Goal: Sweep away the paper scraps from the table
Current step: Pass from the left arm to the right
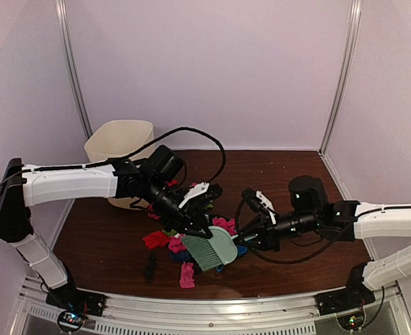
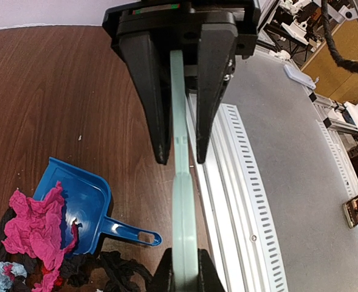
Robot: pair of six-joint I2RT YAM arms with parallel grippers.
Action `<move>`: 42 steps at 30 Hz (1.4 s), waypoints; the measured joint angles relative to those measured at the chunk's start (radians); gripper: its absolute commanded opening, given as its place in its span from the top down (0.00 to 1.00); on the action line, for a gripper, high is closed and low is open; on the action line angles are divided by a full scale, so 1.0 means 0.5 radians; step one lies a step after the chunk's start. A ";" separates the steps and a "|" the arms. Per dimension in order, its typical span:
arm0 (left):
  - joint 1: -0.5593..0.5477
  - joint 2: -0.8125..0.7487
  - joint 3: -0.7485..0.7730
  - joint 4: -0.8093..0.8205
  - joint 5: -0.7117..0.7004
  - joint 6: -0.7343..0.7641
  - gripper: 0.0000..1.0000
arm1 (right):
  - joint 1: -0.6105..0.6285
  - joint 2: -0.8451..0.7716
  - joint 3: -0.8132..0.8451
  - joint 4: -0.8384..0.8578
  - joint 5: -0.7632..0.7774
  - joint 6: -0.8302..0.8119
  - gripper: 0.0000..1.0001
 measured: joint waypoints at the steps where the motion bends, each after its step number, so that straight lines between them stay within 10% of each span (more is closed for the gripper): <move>1: 0.000 0.001 0.000 0.000 -0.001 -0.001 1.00 | 0.000 0.000 0.000 -0.002 0.002 0.004 0.81; 24: 0.001 0.002 0.000 0.000 -0.024 -0.002 1.00 | 0.001 0.011 0.000 -0.018 0.053 -0.001 0.63; 33: 0.002 0.002 0.001 0.000 -0.054 -0.002 1.00 | 0.002 0.015 0.000 -0.025 0.085 0.003 1.00; 42: 0.014 0.016 0.011 -0.008 -0.118 -0.113 0.77 | 0.024 0.011 -0.001 -0.021 0.150 -0.048 1.00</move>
